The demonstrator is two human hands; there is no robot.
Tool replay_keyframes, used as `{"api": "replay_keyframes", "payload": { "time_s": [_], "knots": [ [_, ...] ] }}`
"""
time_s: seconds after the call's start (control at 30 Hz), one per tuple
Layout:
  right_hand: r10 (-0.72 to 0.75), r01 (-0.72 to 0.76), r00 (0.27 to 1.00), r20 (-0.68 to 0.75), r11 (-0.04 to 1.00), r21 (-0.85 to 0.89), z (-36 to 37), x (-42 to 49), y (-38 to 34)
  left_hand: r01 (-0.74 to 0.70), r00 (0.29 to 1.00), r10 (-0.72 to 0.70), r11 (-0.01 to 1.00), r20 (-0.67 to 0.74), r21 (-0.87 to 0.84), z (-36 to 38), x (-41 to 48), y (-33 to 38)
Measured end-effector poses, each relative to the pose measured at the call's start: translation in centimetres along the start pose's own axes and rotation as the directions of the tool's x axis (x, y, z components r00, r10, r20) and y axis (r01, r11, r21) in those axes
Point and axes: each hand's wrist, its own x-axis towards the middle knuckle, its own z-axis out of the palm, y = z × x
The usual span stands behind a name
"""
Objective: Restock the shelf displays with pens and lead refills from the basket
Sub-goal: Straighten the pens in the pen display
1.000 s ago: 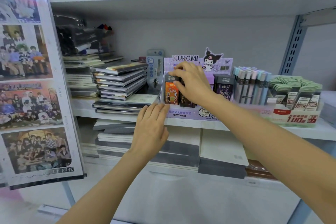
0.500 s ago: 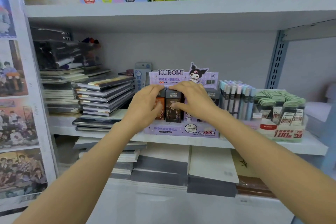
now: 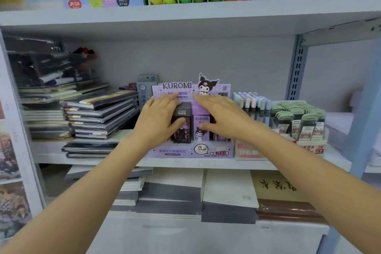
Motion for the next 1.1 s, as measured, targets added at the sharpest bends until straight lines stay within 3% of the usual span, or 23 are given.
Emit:
{"api": "replay_keyframes", "payload": {
  "time_s": [0.1,0.27,0.47,0.57,0.77,0.83,0.93,1.03,1.1],
  "knots": [
    [0.06,-0.062,0.998,-0.022,0.994,-0.091,0.4,-1.0,0.6,-0.019,1.0,0.019,0.999,0.008,0.026,0.6,-0.8,1.0],
    [0.099,-0.108,0.988,-0.116,0.992,-0.071,1.0,-0.9,-0.2,-0.02,1.0,0.02,0.999,-0.012,0.04,1.1,-0.6,1.0],
    [0.149,-0.132,0.985,-0.092,0.977,0.166,-0.4,-1.5,0.4,0.024,1.0,-0.024,0.999,-0.01,-0.022,0.9,-0.8,1.2],
    [0.22,-0.199,0.969,-0.116,0.966,0.168,-0.7,-2.4,0.6,0.041,0.999,-0.041,0.998,-0.016,-0.041,1.1,-0.4,3.0],
    [0.164,-0.141,0.982,-0.096,0.968,0.207,-0.5,-2.7,-0.5,0.116,0.993,-0.114,0.991,0.041,-0.06,1.2,-0.1,4.4],
    [0.143,-0.096,0.975,-0.17,0.961,0.259,-1.4,-3.8,0.4,0.093,0.995,-0.094,0.993,-0.014,-0.07,0.9,-1.0,4.5],
    [0.181,-0.11,0.935,-0.304,0.965,0.237,-3.1,-6.0,2.8,-0.051,0.991,0.035,0.991,-0.128,-0.126,0.9,-2.9,6.7],
    [0.251,-0.193,0.932,-0.262,0.955,0.225,-3.6,-8.9,4.1,-0.169,0.986,0.167,0.981,-0.022,-0.1,2.7,-4.6,9.2],
    [0.23,-0.171,0.935,-0.27,0.959,0.226,-2.4,-11.0,3.7,-0.13,0.99,0.135,0.985,0.031,-0.117,4.3,-5.3,9.7]
  ]
}}
